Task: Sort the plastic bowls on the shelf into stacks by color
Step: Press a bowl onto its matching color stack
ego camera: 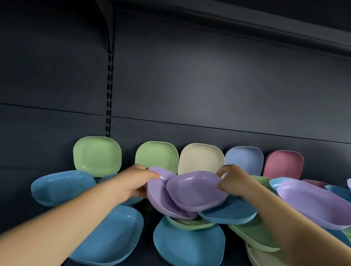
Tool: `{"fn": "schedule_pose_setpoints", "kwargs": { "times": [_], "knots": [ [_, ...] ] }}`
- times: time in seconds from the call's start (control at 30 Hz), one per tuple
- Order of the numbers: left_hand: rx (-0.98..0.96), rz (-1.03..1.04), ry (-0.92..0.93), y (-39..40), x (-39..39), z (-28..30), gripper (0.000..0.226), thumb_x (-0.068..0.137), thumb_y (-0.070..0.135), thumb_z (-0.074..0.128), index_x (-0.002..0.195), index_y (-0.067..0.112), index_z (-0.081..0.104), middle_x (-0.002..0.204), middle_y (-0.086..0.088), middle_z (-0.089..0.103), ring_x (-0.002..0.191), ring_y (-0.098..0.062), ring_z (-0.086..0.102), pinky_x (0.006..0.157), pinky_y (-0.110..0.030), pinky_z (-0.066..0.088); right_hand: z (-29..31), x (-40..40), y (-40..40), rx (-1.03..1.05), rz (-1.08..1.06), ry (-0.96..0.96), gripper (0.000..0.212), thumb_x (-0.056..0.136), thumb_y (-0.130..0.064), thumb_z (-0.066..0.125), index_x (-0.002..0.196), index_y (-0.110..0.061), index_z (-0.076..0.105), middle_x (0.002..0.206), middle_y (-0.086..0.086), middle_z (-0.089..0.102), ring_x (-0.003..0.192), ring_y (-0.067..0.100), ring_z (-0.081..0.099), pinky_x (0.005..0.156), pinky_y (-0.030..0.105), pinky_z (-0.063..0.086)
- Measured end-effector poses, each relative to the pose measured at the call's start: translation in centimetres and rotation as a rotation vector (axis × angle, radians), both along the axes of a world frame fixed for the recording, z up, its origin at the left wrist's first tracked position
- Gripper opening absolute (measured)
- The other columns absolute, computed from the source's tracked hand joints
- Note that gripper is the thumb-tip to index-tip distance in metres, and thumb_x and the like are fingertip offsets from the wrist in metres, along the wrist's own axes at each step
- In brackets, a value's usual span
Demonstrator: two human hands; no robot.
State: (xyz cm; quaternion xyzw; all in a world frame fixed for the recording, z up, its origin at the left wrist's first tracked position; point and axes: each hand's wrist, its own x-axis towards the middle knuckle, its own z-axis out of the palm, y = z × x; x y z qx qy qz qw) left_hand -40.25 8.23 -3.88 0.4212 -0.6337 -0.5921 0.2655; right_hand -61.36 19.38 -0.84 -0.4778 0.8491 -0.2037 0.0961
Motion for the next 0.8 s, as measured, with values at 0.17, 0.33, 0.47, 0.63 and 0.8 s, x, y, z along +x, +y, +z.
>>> {"fn": "schedule_pose_setpoints", "kwargs": {
  "times": [0.17, 0.33, 0.47, 0.63, 0.8],
  "knots": [
    [-0.019, 0.087, 0.038, 0.4, 0.6, 0.6, 0.007, 0.094, 0.011, 0.053, 0.092, 0.007, 0.059, 0.091, -0.010, 0.063, 0.075, -0.020, 0.058, 0.059, -0.027, 0.046, 0.4, -1.5, 0.2, -0.065, 0.032, -0.058, 0.033, 0.080, 0.002, 0.050, 0.111, 0.007, 0.061, 0.081, 0.006, 0.044, 0.066, 0.017, 0.034, 0.055, 0.026, 0.027],
    [-0.032, 0.181, 0.117, 1.8, 2.2, 1.1, 0.010, 0.095, 0.009, 0.051, 0.090, 0.008, 0.059, 0.089, -0.007, 0.063, 0.078, -0.020, 0.059, 0.061, -0.027, 0.048, 0.7, -1.9, 0.3, -0.147, 0.082, -0.134, 0.027, 0.083, -0.002, 0.050, 0.105, -0.011, 0.064, 0.090, 0.008, 0.058, 0.069, 0.018, 0.049, 0.058, 0.023, 0.040],
    [-0.069, 0.309, 0.205, 3.1, 4.0, 0.9, 0.011, 0.095, 0.012, 0.051, 0.100, 0.009, 0.060, 0.092, -0.004, 0.064, 0.089, -0.024, 0.059, 0.070, -0.028, 0.050, 0.8, -0.4, -0.2, -0.232, 0.093, -0.186, 0.026, 0.085, -0.006, 0.046, 0.104, -0.017, 0.059, 0.093, 0.007, 0.059, 0.075, 0.023, 0.053, 0.064, 0.028, 0.042],
    [-0.061, 0.480, 0.328, 4.4, 7.3, 0.7, 0.012, 0.093, 0.010, 0.054, 0.087, 0.017, 0.062, 0.099, -0.008, 0.067, 0.091, -0.027, 0.061, 0.088, -0.039, 0.050, 1.1, 4.2, -1.7, -0.371, 0.145, -0.331, 0.034, 0.087, -0.002, 0.039, 0.109, -0.011, 0.063, 0.096, 0.011, 0.061, 0.080, 0.026, 0.050, 0.070, 0.032, 0.043],
    [-0.038, 0.651, 0.381, 4.4, 13.3, 1.3, 0.007, 0.085, 0.003, 0.065, 0.084, 0.010, 0.062, 0.099, -0.013, 0.066, 0.093, -0.032, 0.062, 0.079, -0.038, 0.050, 1.7, 11.0, -3.6, -0.444, 0.183, -0.545, 0.029, 0.090, -0.001, 0.038, 0.107, -0.004, 0.061, 0.088, 0.010, 0.056, 0.080, 0.026, 0.048, 0.063, 0.028, 0.038]
  ]
}}
